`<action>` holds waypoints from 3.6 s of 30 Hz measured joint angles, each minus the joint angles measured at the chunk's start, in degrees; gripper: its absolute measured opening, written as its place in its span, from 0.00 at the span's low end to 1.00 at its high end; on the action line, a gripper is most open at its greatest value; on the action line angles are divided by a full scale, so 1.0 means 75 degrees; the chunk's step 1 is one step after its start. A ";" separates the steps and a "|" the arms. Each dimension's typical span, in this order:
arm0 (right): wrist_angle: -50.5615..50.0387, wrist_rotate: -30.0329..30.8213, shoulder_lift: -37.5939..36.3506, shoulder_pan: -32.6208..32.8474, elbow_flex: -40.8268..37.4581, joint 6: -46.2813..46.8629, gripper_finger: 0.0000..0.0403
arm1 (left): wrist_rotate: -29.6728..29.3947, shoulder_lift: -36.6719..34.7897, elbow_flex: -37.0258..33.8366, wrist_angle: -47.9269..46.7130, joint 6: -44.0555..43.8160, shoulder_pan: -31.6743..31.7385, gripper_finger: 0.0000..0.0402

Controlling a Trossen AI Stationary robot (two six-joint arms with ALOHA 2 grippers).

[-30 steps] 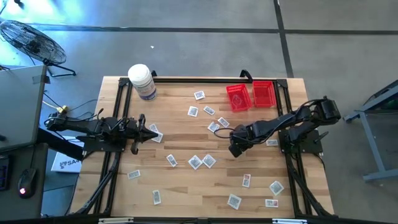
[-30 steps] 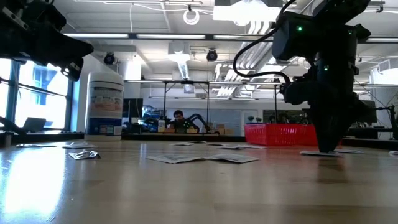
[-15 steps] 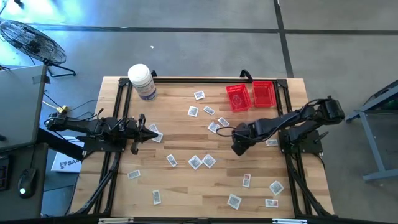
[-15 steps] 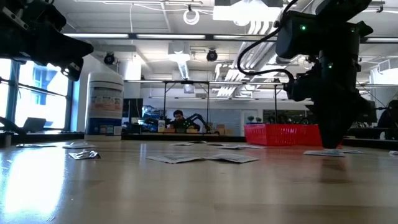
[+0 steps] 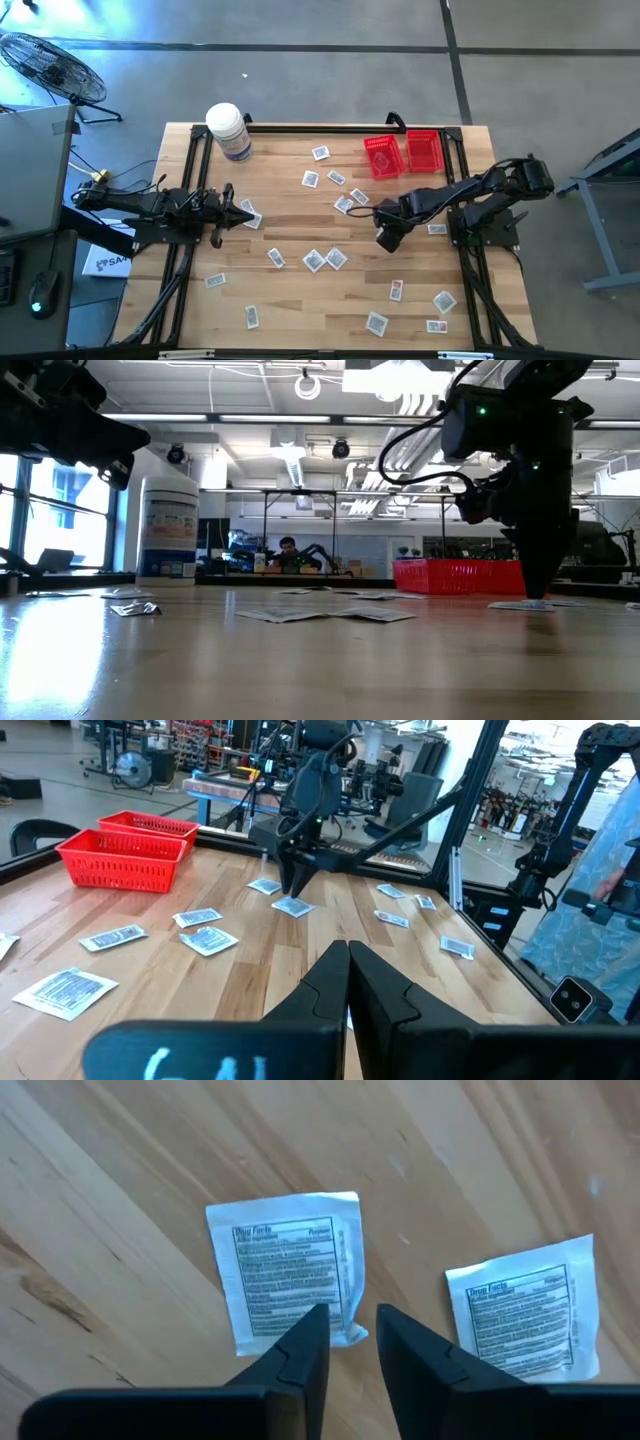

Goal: Pick & Place First Aid Supplies
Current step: Put the towelette pack into the left red bin

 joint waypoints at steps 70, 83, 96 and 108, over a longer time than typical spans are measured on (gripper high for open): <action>0.0312 0.2928 0.0766 -0.4482 0.2516 -0.0731 0.00 | 0.0000 0.0000 0.0000 0.0002 0.0000 0.0000 0.00; -0.0399 0.2782 0.2229 -0.4554 0.3042 -0.1153 0.01 | 0.0000 0.0000 0.0000 0.0002 0.0000 0.0000 0.00; -0.1118 0.2860 0.1894 -0.4579 0.3502 -0.1645 0.22 | 0.0000 0.0002 0.0000 0.0002 -0.0001 0.0000 0.00; -0.2697 0.3062 0.0519 -0.2321 0.3942 -0.0984 0.21 | 0.0000 0.0000 0.0000 0.0000 0.0000 0.0000 0.00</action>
